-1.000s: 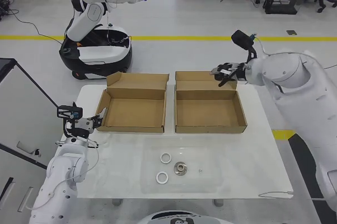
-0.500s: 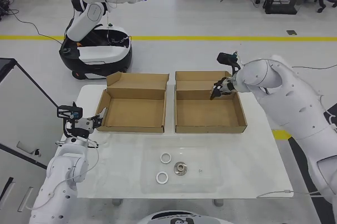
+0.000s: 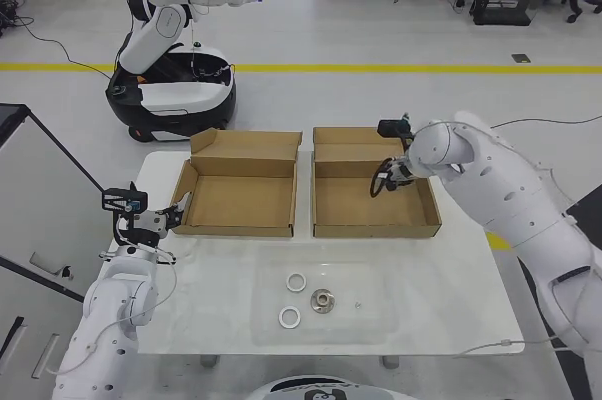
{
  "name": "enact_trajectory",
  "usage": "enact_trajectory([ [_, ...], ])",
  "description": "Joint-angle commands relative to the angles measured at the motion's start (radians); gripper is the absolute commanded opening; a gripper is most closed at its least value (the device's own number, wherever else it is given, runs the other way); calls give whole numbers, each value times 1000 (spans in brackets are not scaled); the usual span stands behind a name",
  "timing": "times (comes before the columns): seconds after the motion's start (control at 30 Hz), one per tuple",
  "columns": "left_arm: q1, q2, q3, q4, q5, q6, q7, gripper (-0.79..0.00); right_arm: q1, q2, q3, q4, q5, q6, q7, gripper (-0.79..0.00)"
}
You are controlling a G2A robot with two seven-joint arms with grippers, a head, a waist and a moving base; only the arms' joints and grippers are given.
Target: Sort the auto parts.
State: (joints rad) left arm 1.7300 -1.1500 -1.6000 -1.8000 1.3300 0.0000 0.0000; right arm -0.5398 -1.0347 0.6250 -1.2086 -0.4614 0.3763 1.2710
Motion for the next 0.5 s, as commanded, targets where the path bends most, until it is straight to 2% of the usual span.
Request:
enact_trajectory([
  [0.0, 0, 0, 0, 0, 0, 0, 0, 0, 11, -7, -14, 22, -18, -16, 10, -785],
  [0.47, 0, 0, 0, 0, 0, 0, 0, 0, 92, -72, -118, 136, -107, -133, 165, -785],
])
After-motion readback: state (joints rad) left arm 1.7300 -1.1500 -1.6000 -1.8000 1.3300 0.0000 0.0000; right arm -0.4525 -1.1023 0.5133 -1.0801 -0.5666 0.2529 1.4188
